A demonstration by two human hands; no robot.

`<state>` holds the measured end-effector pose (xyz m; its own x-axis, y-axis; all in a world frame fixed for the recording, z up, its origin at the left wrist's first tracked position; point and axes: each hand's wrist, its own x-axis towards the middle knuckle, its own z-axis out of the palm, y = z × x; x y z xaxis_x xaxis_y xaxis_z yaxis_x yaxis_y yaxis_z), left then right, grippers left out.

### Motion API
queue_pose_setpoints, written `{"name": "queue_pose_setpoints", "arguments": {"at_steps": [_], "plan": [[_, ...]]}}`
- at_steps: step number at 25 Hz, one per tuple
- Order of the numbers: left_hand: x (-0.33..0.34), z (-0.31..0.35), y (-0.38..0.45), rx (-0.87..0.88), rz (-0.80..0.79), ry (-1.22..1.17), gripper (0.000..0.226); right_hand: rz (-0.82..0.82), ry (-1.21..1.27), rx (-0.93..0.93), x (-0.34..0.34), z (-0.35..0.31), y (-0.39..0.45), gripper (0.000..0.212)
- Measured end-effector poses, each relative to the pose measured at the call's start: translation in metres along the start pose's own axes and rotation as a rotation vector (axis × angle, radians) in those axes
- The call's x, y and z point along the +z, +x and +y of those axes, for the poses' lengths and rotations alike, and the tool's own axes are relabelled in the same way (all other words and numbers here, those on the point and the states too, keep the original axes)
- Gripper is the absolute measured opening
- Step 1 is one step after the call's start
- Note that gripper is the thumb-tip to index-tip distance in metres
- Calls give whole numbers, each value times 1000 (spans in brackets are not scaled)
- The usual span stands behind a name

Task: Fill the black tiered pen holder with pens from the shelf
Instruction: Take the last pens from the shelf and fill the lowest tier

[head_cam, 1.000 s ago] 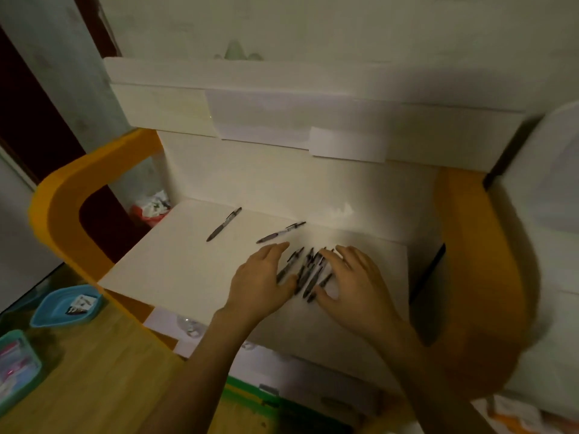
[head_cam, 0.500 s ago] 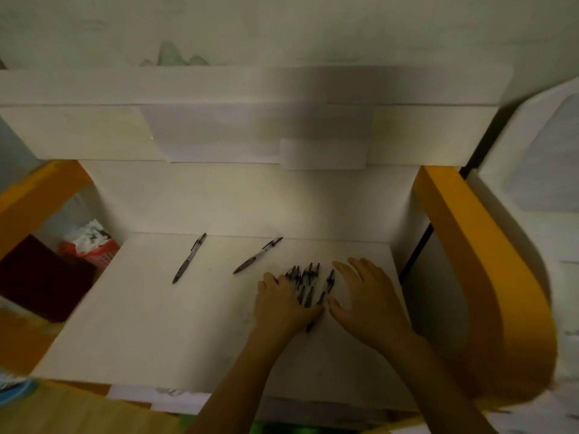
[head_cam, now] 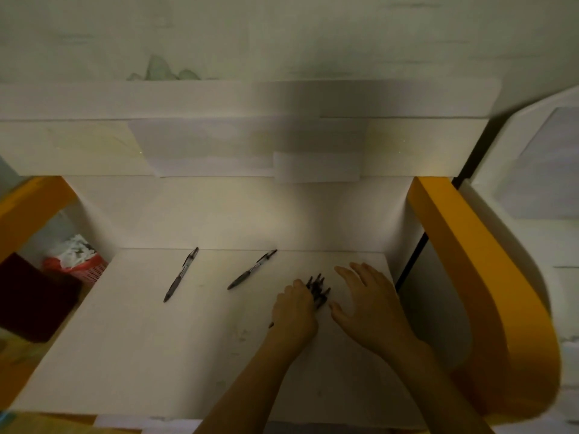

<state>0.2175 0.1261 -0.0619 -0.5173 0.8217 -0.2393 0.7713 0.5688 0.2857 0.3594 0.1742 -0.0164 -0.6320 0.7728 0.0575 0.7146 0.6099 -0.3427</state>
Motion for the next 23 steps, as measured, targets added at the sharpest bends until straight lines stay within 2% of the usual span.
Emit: {"name": "queue_pose_setpoints", "arguments": {"at_steps": [5, 13, 19, 21, 23], "plan": [[-9, -13, 11, -15, -1, -11, 25, 19, 16, -15, -5, 1, 6, 69], [-60, -61, 41, 65, 340, 93, 36, 79, 16, -94, -5, -4, 21, 65], [-66, -91, 58, 30, 254, 23, 56, 71, -19, -142, 2, -19, 36, 66], [-61, -96, 59, 16, 228, -38, 50, 54, -47, -154, 5, -24, 40, 67], [-58, -102, 57, -24, 194, -18, 34, 41, -64, -161, 7, -31, 42, 67]]}}
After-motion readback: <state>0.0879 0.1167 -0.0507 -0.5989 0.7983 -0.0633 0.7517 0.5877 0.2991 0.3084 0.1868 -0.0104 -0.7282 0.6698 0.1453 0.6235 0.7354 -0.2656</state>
